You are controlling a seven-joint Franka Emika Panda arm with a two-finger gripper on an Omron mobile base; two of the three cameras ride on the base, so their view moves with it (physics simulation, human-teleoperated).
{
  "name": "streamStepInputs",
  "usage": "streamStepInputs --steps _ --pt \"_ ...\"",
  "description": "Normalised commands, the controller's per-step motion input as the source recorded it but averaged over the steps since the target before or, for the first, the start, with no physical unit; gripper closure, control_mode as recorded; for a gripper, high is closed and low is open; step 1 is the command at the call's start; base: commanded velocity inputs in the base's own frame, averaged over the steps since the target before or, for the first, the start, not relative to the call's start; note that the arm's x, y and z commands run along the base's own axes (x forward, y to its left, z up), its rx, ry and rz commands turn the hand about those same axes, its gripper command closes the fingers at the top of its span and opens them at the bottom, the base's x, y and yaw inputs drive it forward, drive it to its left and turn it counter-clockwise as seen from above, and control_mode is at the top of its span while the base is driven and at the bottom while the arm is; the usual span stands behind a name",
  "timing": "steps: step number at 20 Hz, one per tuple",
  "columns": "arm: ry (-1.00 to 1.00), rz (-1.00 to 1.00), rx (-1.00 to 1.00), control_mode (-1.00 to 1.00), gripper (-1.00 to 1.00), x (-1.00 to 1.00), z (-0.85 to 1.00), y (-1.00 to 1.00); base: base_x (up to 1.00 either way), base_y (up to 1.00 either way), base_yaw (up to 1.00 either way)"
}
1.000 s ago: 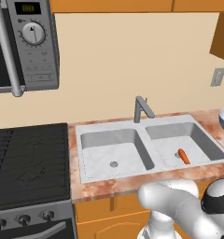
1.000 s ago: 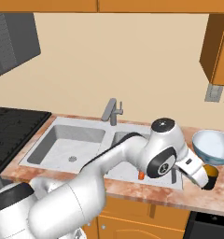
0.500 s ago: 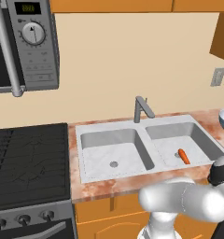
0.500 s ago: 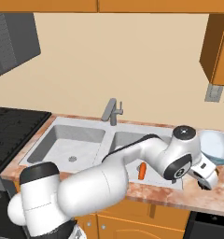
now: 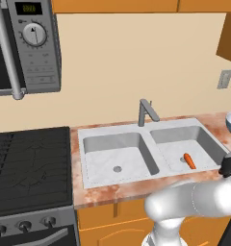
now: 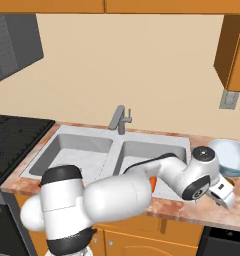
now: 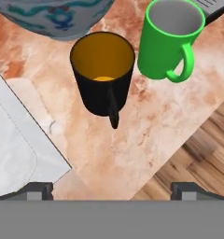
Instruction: Clear the mugs and bowl far away from the sink.
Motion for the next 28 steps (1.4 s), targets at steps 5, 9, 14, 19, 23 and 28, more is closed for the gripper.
streamStepInputs --steps 5,9,14,19,23,28 --pt "0.00 -0.03 0.03 -1.00 -1.00 0.22 -0.25 -0.29 0.00 0.00 0.00" --pt "0.00 0.00 0.05 -1.00 -1.00 0.21 -0.12 -0.30 0.00 0.00 0.00" --pt "0.00 0.00 0.03 -1.00 -1.00 0.23 -0.14 -0.34 0.00 0.00 0.00" --pt "0.00 0.00 0.00 -1.00 -1.00 0.33 -0.26 -0.16 0.00 0.00 0.00" --pt "-0.02 0.00 0.00 -1.00 -1.00 0.28 -0.26 -0.08 0.00 0.00 0.00" --pt "-0.02 0.00 0.02 -1.00 1.00 0.11 -0.27 -0.15 0.00 0.00 0.00"
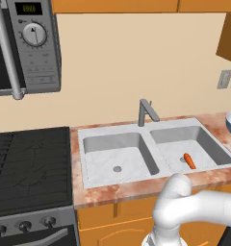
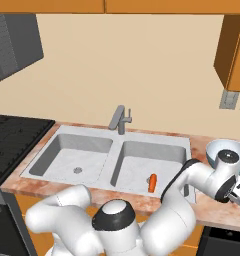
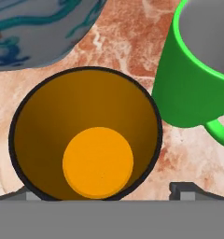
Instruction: Clear the mugs and bowl far away from the sink.
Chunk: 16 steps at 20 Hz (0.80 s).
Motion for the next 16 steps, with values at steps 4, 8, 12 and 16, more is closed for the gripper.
streamStepInputs --steps 4,8,12,16 --pt "0.00 0.00 0.01 -1.00 1.00 0.00 -0.20 -0.03 0.00 0.00 0.00" --pt "0.00 -0.01 0.00 -1.00 1.00 0.00 -0.19 0.00 0.00 0.00 0.00" --pt "0.00 -0.02 0.00 -1.00 1.00 0.00 -0.20 0.00 0.00 0.00 0.00" --pt "0.00 -0.02 0.00 -1.00 1.00 0.00 -0.21 0.00 0.00 0.00 0.00"
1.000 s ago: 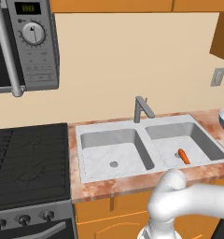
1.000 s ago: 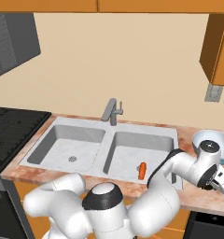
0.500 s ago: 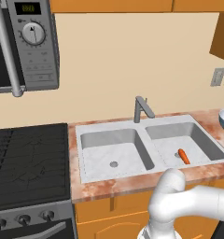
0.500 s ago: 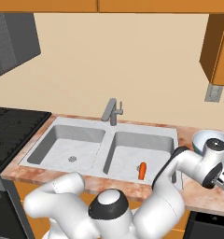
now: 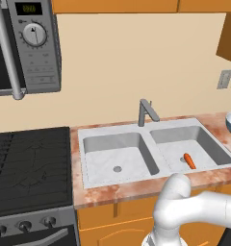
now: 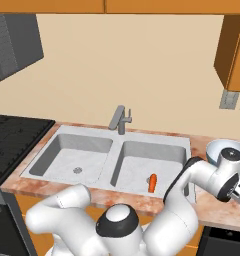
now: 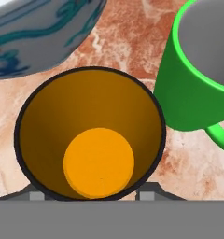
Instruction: Clear the mugs and bowl far away from the sink.
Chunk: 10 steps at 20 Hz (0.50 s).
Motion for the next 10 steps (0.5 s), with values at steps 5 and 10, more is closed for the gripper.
streamStepInputs --steps 5,10 --pt "0.00 0.00 -0.02 -1.00 1.00 0.00 -0.42 0.01 0.00 0.00 0.00" --pt "-0.03 0.01 -0.04 -1.00 1.00 -0.13 -0.35 0.00 0.00 0.00 0.00"
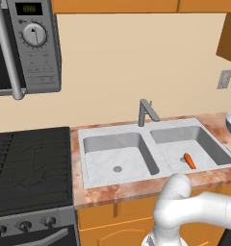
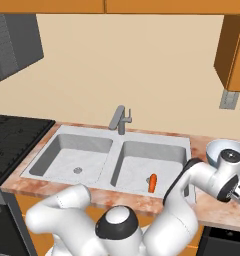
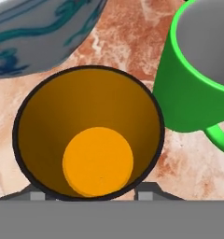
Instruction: Clear the mugs and bowl far away from the sink.
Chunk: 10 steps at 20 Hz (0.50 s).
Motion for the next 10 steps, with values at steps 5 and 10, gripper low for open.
streamStepInputs --steps 5,10 --pt "-0.09 0.09 -0.05 -1.00 1.00 -0.41 -0.20 -0.01 0.00 0.00 0.00" --pt "0.02 0.08 -0.12 -1.00 1.00 -0.01 -0.21 0.01 0.00 0.00 0.00"
